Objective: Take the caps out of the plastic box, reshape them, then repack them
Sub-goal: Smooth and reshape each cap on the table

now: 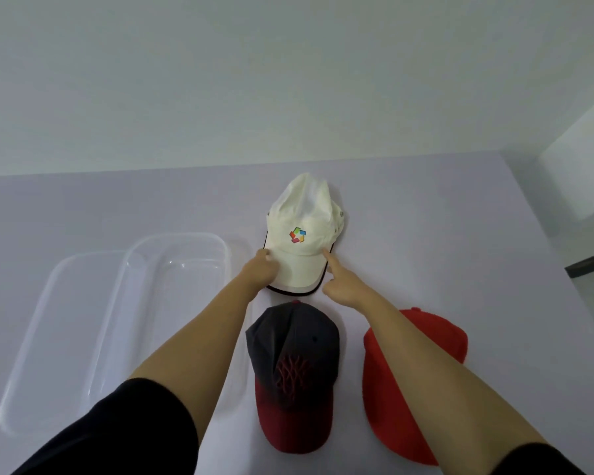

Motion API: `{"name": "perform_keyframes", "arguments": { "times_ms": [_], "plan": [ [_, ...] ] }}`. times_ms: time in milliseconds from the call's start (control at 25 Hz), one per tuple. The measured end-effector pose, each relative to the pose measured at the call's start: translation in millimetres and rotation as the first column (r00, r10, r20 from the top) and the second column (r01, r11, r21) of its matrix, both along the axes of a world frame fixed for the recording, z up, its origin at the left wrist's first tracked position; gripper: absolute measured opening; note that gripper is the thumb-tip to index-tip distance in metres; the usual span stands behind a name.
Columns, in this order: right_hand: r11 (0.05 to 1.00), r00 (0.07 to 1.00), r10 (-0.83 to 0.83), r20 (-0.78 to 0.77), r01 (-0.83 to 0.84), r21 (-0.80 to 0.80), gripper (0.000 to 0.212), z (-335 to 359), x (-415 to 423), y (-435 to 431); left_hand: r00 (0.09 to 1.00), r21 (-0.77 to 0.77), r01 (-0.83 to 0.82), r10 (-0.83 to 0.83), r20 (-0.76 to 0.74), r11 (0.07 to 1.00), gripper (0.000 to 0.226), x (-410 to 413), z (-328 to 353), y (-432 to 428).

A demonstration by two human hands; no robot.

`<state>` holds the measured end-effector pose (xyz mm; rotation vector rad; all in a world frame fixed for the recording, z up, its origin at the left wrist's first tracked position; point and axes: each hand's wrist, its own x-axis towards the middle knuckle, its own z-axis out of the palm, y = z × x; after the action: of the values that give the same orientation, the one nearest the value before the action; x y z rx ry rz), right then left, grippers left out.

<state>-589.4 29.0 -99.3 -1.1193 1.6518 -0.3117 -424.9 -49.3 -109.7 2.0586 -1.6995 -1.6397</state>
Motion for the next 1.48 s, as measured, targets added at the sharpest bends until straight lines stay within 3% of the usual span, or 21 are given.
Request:
{"name": "perform_keyframes", "arguments": {
  "times_ms": [160,280,400,480,560,640,720,800,840,920,1040,1200,1280,1360,1480],
  "plan": [
    [1.000,0.999,0.022,-0.047,-0.022,0.003,0.101,-12.7,4.8,-14.1,0.967,0.129,-0.162,0.183,-0.175,0.978,0.054,-8.0,1.1,-11.2],
    [0.996,0.985,0.073,-0.157,-0.080,-0.043,0.114,-18.7,6.6,-19.1,0.868,0.206,-0.339,0.390,-0.307,0.918,0.048,-11.2,2.6,-18.3],
    [0.978,0.934,-0.120,-0.335,0.054,-0.201,0.097,-20.7,7.3,-16.9,0.732,0.300,-0.430,0.524,-0.436,0.851,0.044,-15.2,14.7,-17.1],
    [0.940,0.875,-0.236,-0.422,0.095,-0.328,0.076,-15.6,4.2,-17.2,0.704,0.330,-0.385,0.505,-0.499,0.862,0.047,-16.3,31.5,-13.5],
    [0.914,0.836,-0.267,-0.480,0.061,-0.402,0.064,-6.2,-2.1,-17.3,0.839,0.197,-0.215,0.284,-0.465,0.957,0.060,-14.3,43.8,-7.5],
    [0.892,0.821,-0.267,-0.506,0.011,-0.452,0.061,8.9,-6.9,-16.1,0.969,-0.094,0.096,-0.115,-0.219,0.991,0.084,-8.7,48.6,-1.5],
    [0.873,0.812,-0.238,-0.532,-0.061,-0.484,0.062,25.1,-4.1,-15.3,0.919,-0.383,0.390,-0.376,0.115,0.837,0.102,-4.5,43.7,5.3],
    [0.864,0.794,-0.202,-0.574,-0.131,-0.486,0.065,39.0,1.7,-14.4,0.868,-0.590,0.496,-0.354,0.348,0.637,0.096,-6.0,37.4,10.7],
    [0.865,0.786,-0.192,-0.588,-0.147,-0.479,0.067,44.0,3.4,-13.2,0.872,-0.641,0.487,-0.293,0.392,0.593,0.086,-6.7,37.9,12.2],
    [0.865,0.789,-0.206,-0.579,-0.130,-0.485,0.069,54.0,2.4,-9.1,0.893,-0.728,0.450,-0.239,0.382,0.517,0.076,-5.3,41.1,14.2],
    [0.836,0.840,-0.222,-0.494,-0.097,-0.540,0.058,66.9,2.7,-3.7,0.907,-0.795,0.414,-0.279,0.316,0.444,0.081,-0.1,47.9,14.6],
    [0.755,0.930,-0.306,-0.201,0.109,-0.647,0.041,85.0,26.1,1.1,0.973,-0.814,0.131,-0.231,-0.005,0.566,0.074,-10.4,62.9,29.6],
    [0.735,0.947,-0.296,-0.129,0.140,-0.664,0.038,91.6,36.5,5.8,0.972,-0.803,0.035,-0.207,-0.111,0.595,0.074,-12.9,65.8,40.2],
    [0.740,0.954,-0.257,-0.156,0.090,-0.666,0.040,94.0,33.0,10.8,0.970,-0.795,0.024,-0.208,-0.129,0.606,0.075,-7.5,68.6,42.9],
    [0.766,0.899,-0.211,-0.383,-0.091,-0.636,0.048,88.5,12.0,12.8,0.962,-0.810,0.221,-0.260,0.088,0.544,0.080,1.0,76.4,37.4]
  ]
}}
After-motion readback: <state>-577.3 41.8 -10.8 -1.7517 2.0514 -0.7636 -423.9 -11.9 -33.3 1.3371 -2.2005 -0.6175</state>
